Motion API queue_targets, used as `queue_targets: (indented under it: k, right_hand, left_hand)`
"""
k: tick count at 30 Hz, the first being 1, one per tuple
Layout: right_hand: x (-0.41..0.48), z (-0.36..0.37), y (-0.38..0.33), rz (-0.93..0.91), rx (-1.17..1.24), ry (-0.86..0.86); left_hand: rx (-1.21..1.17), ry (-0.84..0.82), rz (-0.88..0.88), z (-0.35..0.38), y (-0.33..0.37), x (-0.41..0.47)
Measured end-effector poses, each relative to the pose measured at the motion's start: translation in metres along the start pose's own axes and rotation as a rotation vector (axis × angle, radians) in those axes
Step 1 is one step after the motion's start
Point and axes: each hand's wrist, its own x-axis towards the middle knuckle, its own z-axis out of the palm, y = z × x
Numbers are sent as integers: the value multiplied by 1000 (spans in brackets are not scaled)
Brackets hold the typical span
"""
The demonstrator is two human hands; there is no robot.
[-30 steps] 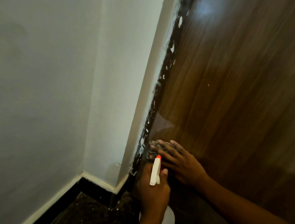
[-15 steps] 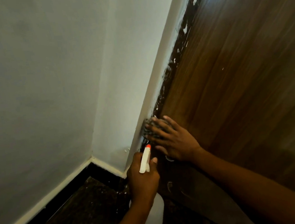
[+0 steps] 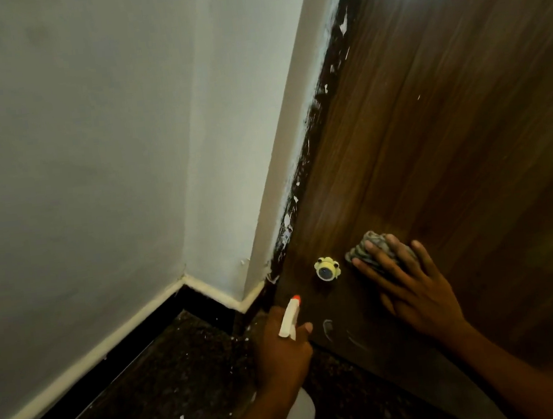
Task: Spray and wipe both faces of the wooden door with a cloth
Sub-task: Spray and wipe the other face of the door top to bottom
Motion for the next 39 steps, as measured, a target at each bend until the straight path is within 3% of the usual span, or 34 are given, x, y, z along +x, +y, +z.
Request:
queue_targets:
  k: [3, 7, 9, 11, 15, 17, 21, 24, 27, 33, 36, 39]
  right_hand:
    - [49, 0, -24, -100, 34, -34]
    - [117, -6, -65, -323, 11, -206]
    - [120, 1, -86, -502, -41, -312]
    - [97, 11, -91, -549, -126, -369]
    - [7, 47, -61, -477, -206, -281]
    - [-32, 47, -40, -335, -151, -126]
    - [-38, 30, -17, -24, -64, 10]
    - [-37, 28, -21, 73, -42, 22]
    - [-65, 37, -21, 56, -58, 6]
    - [-163, 29, 31, -113, -131, -111]
    - [-161, 22, 30, -40, -88, -122]
    - [-103, 32, -7, 40, -26, -90]
  left_hand:
    - [-19, 22, 40, -1, 0, -2]
    - [-9, 87, 25, -1, -2, 1]
    - [18, 86, 2, 2, -4, -1]
    - [37, 83, -5, 6, -4, -3]
    - [7, 48, 35, 10, -4, -5]
    - [-15, 19, 74, 12, -4, -5]
    - [9, -14, 117, 25, -4, -12]
    - [33, -88, 83, 37, -5, -21]
    - [16, -134, 27, 45, -7, -29]
    - [7, -251, 73, 72, -5, -53]
    - [-79, -167, 70, 83, 9, -62]
    - [-144, -81, 46, 86, 12, -60]
